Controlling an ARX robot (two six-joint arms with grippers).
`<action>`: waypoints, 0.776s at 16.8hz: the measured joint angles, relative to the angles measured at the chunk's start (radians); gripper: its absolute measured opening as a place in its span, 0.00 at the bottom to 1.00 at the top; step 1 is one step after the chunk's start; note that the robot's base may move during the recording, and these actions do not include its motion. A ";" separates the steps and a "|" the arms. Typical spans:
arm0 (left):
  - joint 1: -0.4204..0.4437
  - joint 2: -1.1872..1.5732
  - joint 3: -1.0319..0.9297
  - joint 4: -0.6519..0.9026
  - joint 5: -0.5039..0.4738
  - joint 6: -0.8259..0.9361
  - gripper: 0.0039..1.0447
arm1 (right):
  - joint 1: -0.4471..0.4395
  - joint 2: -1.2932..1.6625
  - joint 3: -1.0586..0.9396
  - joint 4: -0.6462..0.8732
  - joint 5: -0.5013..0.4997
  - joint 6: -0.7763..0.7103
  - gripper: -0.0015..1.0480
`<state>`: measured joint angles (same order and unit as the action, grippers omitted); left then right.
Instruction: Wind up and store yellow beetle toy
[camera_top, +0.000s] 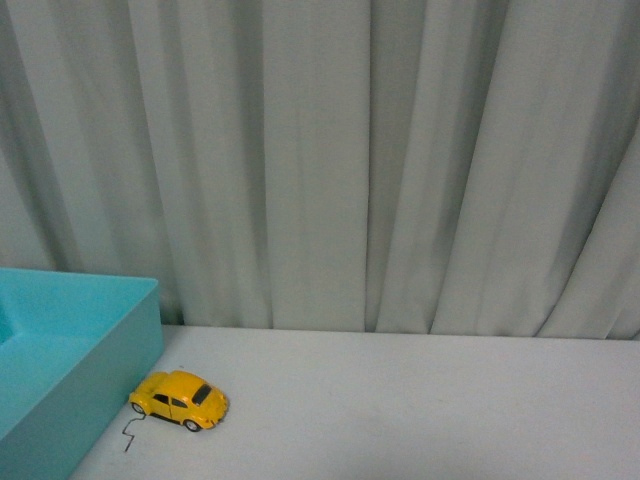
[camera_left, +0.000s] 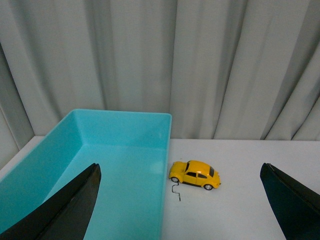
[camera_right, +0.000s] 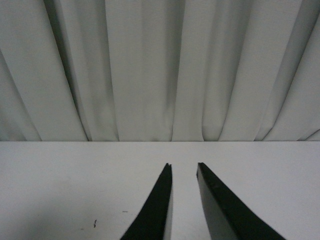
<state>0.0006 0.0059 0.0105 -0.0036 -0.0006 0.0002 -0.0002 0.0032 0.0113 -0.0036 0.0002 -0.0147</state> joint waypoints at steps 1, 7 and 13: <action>0.000 0.000 0.000 0.000 0.000 0.000 0.94 | 0.000 0.000 0.000 0.000 0.000 0.000 0.28; 0.000 0.000 0.000 0.000 0.000 0.000 0.94 | 0.000 0.000 0.000 0.000 0.000 0.000 0.76; -0.009 0.024 0.035 -0.123 -0.031 -0.050 0.94 | 0.000 0.000 0.000 0.000 0.000 0.000 0.93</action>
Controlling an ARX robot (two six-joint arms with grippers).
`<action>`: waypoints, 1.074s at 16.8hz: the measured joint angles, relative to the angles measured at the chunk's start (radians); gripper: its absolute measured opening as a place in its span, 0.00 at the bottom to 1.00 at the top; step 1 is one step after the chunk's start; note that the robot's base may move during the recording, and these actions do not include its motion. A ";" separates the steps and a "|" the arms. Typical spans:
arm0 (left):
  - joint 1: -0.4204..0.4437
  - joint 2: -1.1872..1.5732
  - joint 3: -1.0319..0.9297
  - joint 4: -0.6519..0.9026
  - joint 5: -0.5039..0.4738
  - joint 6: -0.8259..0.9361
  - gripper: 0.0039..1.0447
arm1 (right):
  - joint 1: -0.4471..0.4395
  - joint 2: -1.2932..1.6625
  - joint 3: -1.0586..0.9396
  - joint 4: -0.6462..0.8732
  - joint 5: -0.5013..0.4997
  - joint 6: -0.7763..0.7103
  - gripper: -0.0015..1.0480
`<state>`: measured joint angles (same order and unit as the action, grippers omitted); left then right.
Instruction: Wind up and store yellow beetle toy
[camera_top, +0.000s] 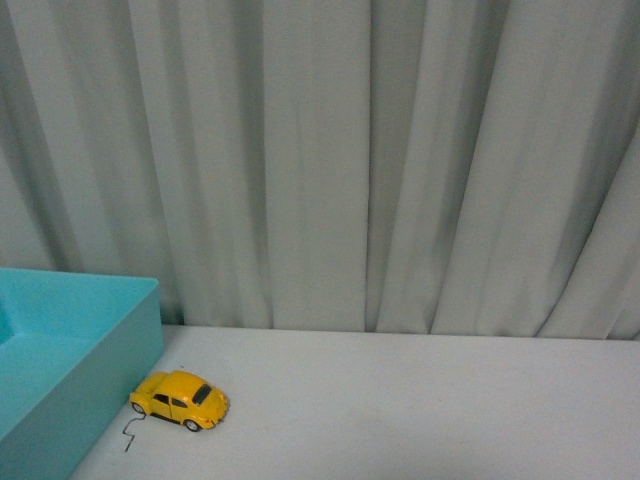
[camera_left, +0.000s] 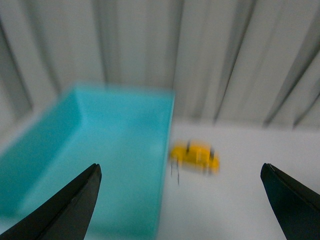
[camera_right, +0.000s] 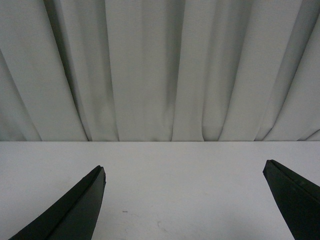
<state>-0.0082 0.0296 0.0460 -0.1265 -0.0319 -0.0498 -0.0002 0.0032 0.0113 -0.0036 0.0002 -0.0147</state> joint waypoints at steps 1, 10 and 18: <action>0.000 0.105 0.076 -0.155 -0.043 -0.089 0.94 | 0.000 0.000 0.000 -0.001 0.000 0.000 0.94; -0.108 1.650 1.196 -0.111 0.075 0.756 0.94 | 0.000 0.000 0.000 -0.001 0.000 0.000 0.94; -0.153 1.848 1.436 -0.365 -0.012 1.348 0.94 | 0.000 0.000 0.000 0.000 0.000 0.000 0.94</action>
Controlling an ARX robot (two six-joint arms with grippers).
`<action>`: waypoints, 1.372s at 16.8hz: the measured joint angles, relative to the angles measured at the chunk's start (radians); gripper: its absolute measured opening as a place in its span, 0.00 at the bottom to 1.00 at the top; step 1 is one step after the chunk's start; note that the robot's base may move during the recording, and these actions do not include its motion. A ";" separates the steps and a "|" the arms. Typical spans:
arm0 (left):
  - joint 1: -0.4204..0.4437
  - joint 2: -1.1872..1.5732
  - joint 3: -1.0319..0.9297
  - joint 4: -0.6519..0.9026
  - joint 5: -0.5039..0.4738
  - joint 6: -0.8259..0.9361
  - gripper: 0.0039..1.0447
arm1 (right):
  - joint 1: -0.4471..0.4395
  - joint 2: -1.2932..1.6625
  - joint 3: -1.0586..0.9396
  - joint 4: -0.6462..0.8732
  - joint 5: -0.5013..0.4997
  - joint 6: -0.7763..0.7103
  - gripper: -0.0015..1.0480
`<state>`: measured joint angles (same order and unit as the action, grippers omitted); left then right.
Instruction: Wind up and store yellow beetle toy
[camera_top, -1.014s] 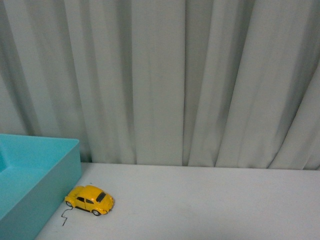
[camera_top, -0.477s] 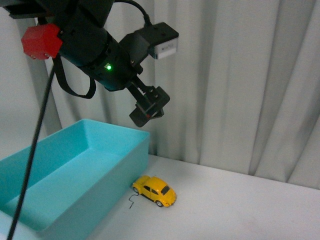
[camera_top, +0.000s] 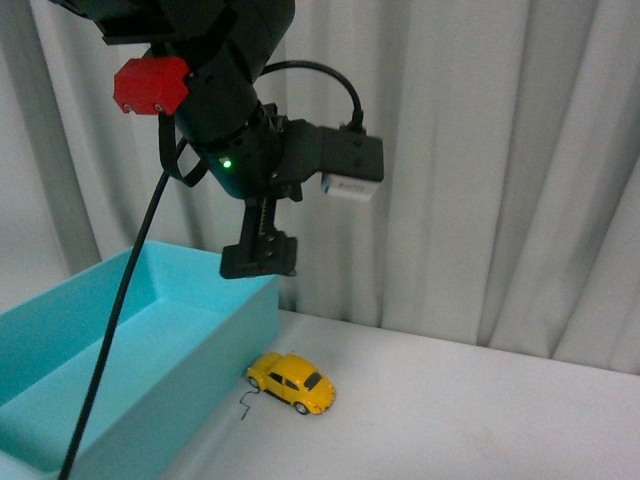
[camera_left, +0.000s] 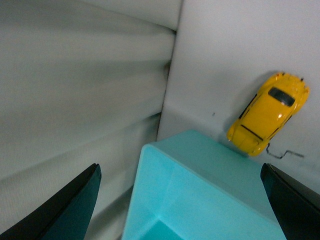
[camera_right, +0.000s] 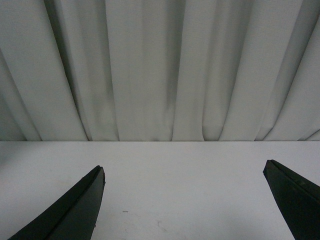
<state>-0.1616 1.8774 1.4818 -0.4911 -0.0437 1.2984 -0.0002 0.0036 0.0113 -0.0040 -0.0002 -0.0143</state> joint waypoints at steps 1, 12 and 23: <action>-0.004 0.021 0.019 -0.020 -0.009 0.055 0.94 | 0.000 0.000 0.000 0.000 0.000 0.000 0.94; -0.039 0.150 0.060 -0.115 -0.098 0.192 0.94 | 0.000 0.000 0.000 0.000 0.000 0.000 0.94; -0.061 0.297 0.010 -0.045 -0.094 0.115 0.94 | 0.000 0.000 0.000 0.000 0.000 0.000 0.94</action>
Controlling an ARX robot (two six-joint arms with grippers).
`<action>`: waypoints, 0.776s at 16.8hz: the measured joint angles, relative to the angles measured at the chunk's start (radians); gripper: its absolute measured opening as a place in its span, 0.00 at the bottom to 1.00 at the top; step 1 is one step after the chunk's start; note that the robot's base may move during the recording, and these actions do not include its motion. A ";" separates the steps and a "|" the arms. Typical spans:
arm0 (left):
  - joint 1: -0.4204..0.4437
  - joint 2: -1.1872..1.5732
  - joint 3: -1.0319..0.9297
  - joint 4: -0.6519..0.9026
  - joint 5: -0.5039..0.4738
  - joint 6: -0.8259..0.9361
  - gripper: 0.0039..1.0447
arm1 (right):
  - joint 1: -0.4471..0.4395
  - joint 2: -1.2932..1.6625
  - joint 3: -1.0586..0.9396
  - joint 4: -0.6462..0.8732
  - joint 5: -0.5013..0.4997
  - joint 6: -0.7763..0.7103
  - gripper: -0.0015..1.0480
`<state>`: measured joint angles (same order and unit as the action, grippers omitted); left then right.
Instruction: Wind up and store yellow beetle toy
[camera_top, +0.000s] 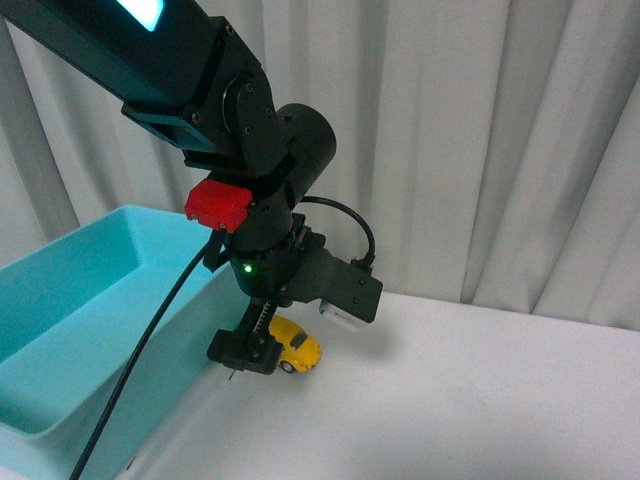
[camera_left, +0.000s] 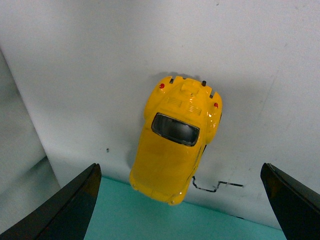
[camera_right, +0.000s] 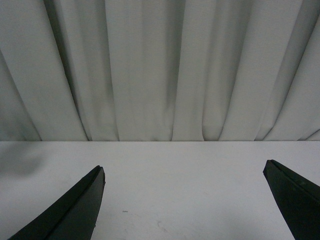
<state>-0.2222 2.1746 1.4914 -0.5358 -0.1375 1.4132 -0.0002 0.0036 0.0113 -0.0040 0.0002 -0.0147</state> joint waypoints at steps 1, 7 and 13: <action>-0.003 0.013 0.002 0.004 0.003 0.001 0.94 | 0.000 0.000 0.000 0.000 0.000 0.000 0.94; 0.018 0.099 0.053 0.028 0.024 0.013 0.94 | 0.000 0.000 0.000 0.000 0.000 0.000 0.94; 0.061 0.124 0.070 0.042 0.003 -0.019 0.59 | 0.000 0.000 0.000 0.000 0.000 0.000 0.94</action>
<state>-0.1616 2.2982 1.5616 -0.4934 -0.1341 1.3941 -0.0002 0.0036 0.0113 -0.0040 -0.0002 -0.0147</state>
